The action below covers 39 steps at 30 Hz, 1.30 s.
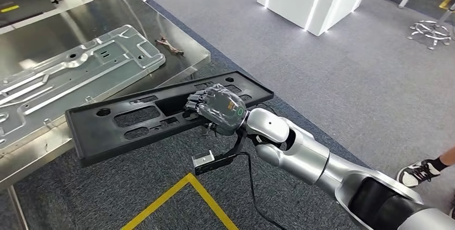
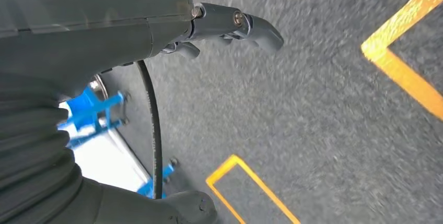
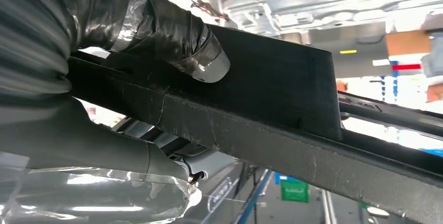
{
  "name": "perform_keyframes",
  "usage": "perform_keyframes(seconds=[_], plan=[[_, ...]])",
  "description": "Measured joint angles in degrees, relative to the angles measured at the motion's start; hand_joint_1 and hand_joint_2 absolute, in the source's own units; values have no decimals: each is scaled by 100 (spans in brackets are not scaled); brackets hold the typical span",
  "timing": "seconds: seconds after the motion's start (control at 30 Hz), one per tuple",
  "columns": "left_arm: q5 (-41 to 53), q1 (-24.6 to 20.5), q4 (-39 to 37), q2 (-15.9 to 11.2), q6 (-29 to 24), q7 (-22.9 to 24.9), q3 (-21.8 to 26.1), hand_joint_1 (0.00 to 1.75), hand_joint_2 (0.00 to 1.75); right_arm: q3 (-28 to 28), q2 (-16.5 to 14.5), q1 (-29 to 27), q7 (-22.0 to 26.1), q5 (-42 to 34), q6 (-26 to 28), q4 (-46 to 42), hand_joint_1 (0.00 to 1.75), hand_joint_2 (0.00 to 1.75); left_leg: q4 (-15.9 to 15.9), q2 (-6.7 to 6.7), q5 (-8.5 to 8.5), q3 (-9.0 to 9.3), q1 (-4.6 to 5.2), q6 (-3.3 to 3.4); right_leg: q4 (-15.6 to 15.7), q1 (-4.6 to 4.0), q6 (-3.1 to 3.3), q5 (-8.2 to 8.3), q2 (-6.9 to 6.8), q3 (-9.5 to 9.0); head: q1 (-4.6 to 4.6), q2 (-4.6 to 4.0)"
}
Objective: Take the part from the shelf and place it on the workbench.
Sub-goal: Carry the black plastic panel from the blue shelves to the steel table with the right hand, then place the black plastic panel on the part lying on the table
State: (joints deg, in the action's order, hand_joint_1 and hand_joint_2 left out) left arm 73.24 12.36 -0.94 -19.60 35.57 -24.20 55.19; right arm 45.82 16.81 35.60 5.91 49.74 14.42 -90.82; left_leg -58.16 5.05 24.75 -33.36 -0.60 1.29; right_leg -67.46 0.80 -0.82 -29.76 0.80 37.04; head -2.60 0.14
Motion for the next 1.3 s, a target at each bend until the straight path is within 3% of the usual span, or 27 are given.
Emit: perform_keyframes(seconds=[0.07,0.1,0.13,0.17,0.2,0.27,0.33,0.4,0.43,0.47,0.5,0.57,0.63,0.7,0.77,0.83,0.9,0.93,0.97,1.03,1.1,1.2,1.3], plan=[[16,-8,0,16,-14,4,2,0,175,-43,22,16,7,-4,-26,1,175,175,-54,149,29,-36,7,-43,656,33,13,274,264,-275,1,-1],[31,-15,0,22,-22,4,2,0,175,-54,26,23,14,-5,-46,0,175,175,-69,215,35,-64,2,-74,802,38,19,297,346,-333,1,-1],[56,-22,0,27,-32,3,2,0,175,-60,25,29,25,-5,-72,-1,175,175,-71,282,30,-90,-10,-110,832,29,30,271,349,-347,2,-1],[91,-25,0,29,-46,-2,2,0,175,-60,11,37,42,-3,-105,-4,175,175,-61,357,22,-109,-26,-150,854,23,52,276,270,-358,1,-1],[137,-24,0,32,-63,-8,1,0,175,-59,-13,49,55,7,-144,-3,175,175,-67,337,26,-120,-41,-188,885,22,87,283,189,-383,1,0],[236,-52,0,26,-91,-26,-3,0,175,-54,-103,78,61,42,-221,-2,175,175,-287,32,163,-226,-28,-260,961,33,164,298,28,-445,1,0],[325,-132,0,12,-110,-43,-19,0,175,-23,-225,102,45,84,-284,4,175,175,-934,-348,489,-547,-21,-313,990,17,216,284,-130,-482,2,0],[409,-217,0,5,-128,-55,-38,0,175,49,-343,115,34,109,-333,25,175,175,-1552,-452,697,-879,-44,-344,989,0,230,254,-294,-501,2,-1],[447,-245,0,5,-136,-55,-46,0,175,92,-400,116,27,116,-350,37,175,175,-1603,-469,649,-917,-53,-352,985,-4,227,235,-373,-514,2,-1],[482,-262,0,4,-140,-55,-58,0,175,136,-456,122,20,123,-364,46,175,175,-1418,-494,495,-829,-58,-354,981,-5,219,214,-447,-534,2,-1],[515,-272,0,0,-149,-55,-76,0,175,179,-513,132,12,129,-376,52,175,175,-1040,-564,275,-634,-58,-346,978,-6,205,188,-518,-564,2,-1],[562,-299,0,-9,-168,-54,-121,0,175,256,-606,176,-3,142,-389,58,175,175,-304,-793,-9,-255,-12,-276,974,-32,160,136,-646,-621,1,-1],[589,-329,0,-16,-185,-54,-155,0,175,326,-670,228,-14,150,-397,67,175,175,-60,-865,-43,-150,37,-182,978,-62,106,102,-762,-653,1,0],[602,-333,0,-18,-191,-54,-173,0,175,388,-720,263,-19,155,-402,80,175,175,-39,-721,-60,-158,26,-110,986,-68,54,72,-850,-679,1,0],[616,-338,0,-15,-193,-55,-180,0,175,444,-756,296,-24,158,-409,90,175,175,13,-589,-83,-130,-2,-40,804,-48,13,-71,-643,-625,0,-1],[628,-379,0,-11,-194,-55,-184,0,175,492,-769,323,-27,163,-422,100,175,175,38,-457,-93,-111,-12,12,168,-21,0,-393,-280,-320,0,-1],[635,-418,0,-6,-195,-51,-188,0,175,550,-769,325,-27,167,-444,126,175,175,30,-303,-86,-110,-4,35,-556,-15,-1,-627,-140,97,0,-1],[638,-426,0,-3,-195,-47,-190,0,175,581,-768,323,-29,169,-454,141,175,175,22,-232,-79,-106,2,40,-686,-16,4,-588,-124,211,0,-1],[642,-428,0,0,-195,-43,-190,0,175,605,-768,323,-34,168,-460,152,175,175,10,-166,-69,-100,7,44,-588,-18,19,-429,-116,216,-1,-1],[650,-426,-1,8,-195,-37,-191,0,175,631,-768,336,-49,159,-470,163,175,175,-12,-59,-43,-81,15,41,127,-33,81,50,-74,-35,0,-1],[661,-421,-1,22,-195,-34,-191,0,175,645,-769,362,-59,149,-484,176,175,175,-44,22,-17,-87,33,14,755,-45,127,315,-13,-274,1,-1],[686,-417,-1,29,-193,-21,-191,0,175,668,-782,388,-81,149,-498,210,175,175,-64,42,1,-116,33,-12,926,-53,70,344,17,-324,1,-1],[697,-431,-1,28,-193,1,-191,0,175,672,-785,403,-126,165,-507,257,175,175,-45,22,7,-95,26,-27,919,-63,80,337,34,-324,1,-1]])
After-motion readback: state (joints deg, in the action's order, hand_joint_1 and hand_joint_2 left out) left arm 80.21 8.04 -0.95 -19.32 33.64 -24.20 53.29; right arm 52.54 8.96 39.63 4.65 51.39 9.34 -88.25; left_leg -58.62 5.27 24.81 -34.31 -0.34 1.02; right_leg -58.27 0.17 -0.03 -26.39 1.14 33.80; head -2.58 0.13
